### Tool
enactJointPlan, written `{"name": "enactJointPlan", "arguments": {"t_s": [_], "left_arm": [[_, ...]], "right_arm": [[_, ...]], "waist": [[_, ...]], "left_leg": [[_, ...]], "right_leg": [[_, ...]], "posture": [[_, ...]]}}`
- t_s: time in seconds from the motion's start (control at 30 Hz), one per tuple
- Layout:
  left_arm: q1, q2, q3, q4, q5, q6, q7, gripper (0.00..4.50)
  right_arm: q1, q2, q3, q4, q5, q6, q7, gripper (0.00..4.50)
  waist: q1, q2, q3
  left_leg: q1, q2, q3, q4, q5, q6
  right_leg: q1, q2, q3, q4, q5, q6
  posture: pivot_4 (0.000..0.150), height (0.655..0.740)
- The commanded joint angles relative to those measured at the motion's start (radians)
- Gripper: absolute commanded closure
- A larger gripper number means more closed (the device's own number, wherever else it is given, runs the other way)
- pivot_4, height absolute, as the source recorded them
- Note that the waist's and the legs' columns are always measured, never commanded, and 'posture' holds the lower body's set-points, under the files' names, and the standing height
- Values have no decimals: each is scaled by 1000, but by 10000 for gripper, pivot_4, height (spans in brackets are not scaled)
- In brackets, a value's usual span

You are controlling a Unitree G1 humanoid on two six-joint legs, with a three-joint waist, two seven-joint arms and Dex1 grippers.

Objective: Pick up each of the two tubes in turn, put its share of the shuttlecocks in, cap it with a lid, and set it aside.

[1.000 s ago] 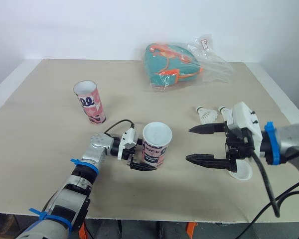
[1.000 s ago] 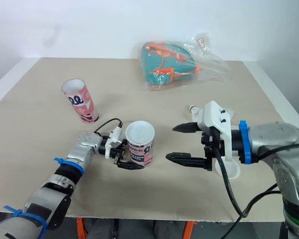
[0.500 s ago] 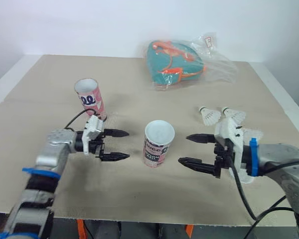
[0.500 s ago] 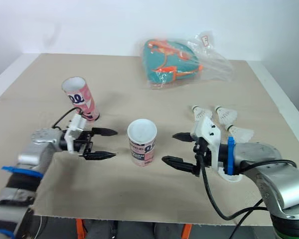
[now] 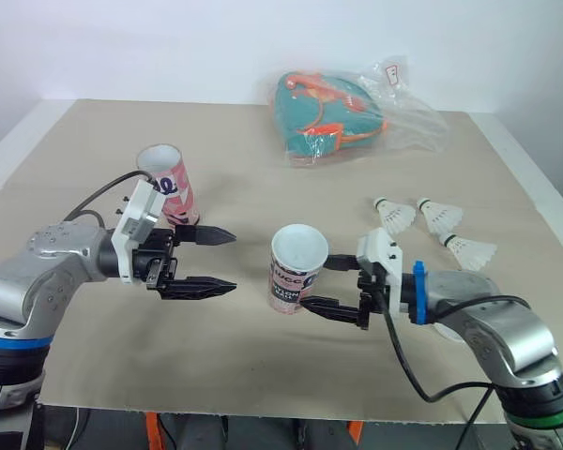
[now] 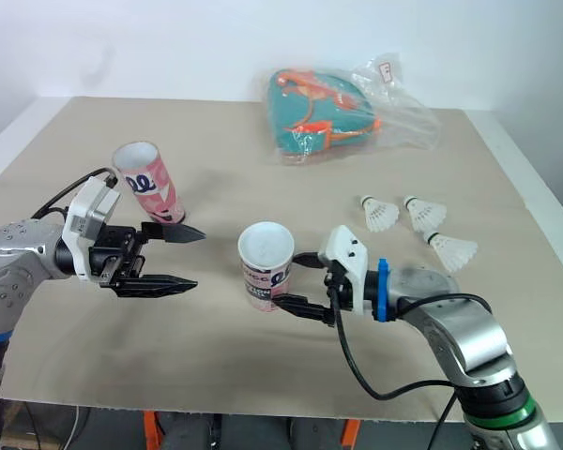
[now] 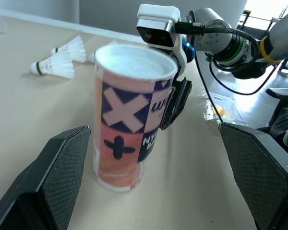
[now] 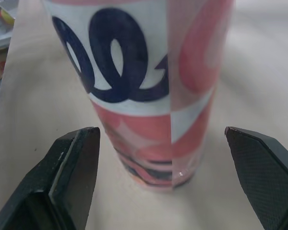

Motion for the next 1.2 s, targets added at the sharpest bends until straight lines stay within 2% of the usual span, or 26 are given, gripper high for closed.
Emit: {"name": "enactJointPlan", "arguments": {"t_s": [0.03, 0.13, 0.6, 0.63, 0.67, 0.77, 0.9, 1.0, 1.07, 1.2], "left_arm": [[11, 36, 10, -26, 41, -51, -4, 518], [42, 69, -9, 1, 126, -141, -28, 518], [47, 63, 37, -14, 73, -121, 29, 518], [46, 63, 38, -14, 70, -121, 32, 0], [46, 63, 38, -14, 69, -121, 34, 0], [38, 58, 28, -8, 70, -127, 35, 0], [7, 27, -3, 11, 79, -146, 33, 0], [-35, -29, -37, 36, 87, -170, 33, 0], [-90, -118, -56, 75, 68, -169, 68, 0], [-194, -297, -122, 184, 99, -215, 94, 0]], "right_arm": [[-32, 21, 26, 19, -22, -45, 8, 488], [-44, 50, 69, 69, -51, -94, 32, 488], [-137, 181, 135, 243, -94, -214, 111, 488], [-138, 184, 133, 246, -94, -215, 113, 5406], [-138, 185, 130, 247, -93, -216, 116, 6529], [-136, 183, 118, 245, -97, -211, 109, 17684], [-128, 171, 84, 223, -80, -193, 95, 17684], [-117, 152, 33, 189, -60, -175, 72, 17684], [-99, 122, -63, 155, -28, -156, 39, 17684], [-57, 39, -419, 175, 56, -143, -90, 17684]], "waist": [[0, 0, 0], [0, 0, 0], [0, 0, 1], [0, 0, 1], [0, 0, 1], [0, 0, 1], [0, 0, 1], [4, 1, 1], [9, 1, 1], [27, 1, 1]], "left_leg": [[0, 0, 0, 0, 0, 0], [0, 0, 0, 0, 0, 0], [0, 1, 0, 0, 0, 0], [0, 1, 0, 0, 0, 0], [0, 1, 0, 0, 0, 0], [0, 1, 0, 1, 0, 0], [0, 1, 0, 1, 0, 0], [0, 1, 0, 3, 0, 0], [0, 0, 0, 4, 0, 0], [-2, -1, -1, 7, 0, 0]], "right_leg": [[0, 0, 0, 0, 0, 0], [0, 0, 0, 0, 0, 0], [0, 1, 0, 1, 1, -2], [0, 1, 0, 1, 2, -3], [0, 1, 0, 1, 3, -6], [0, 1, 0, 1, 4, -7], [0, 1, 0, 1, 4, -7], [1, 1, 0, 1, 5, -6], [2, 1, 0, 1, 5, -5], [2, 0, -1, 1, 7, -3]], "posture": [[1500, 7400], [1500, 7400], [1500, 7400], [1500, 7400], [1500, 7400], [1500, 7400], [1500, 7400], [1500, 7400], [1500, 7400], [1500, 7400]]}}
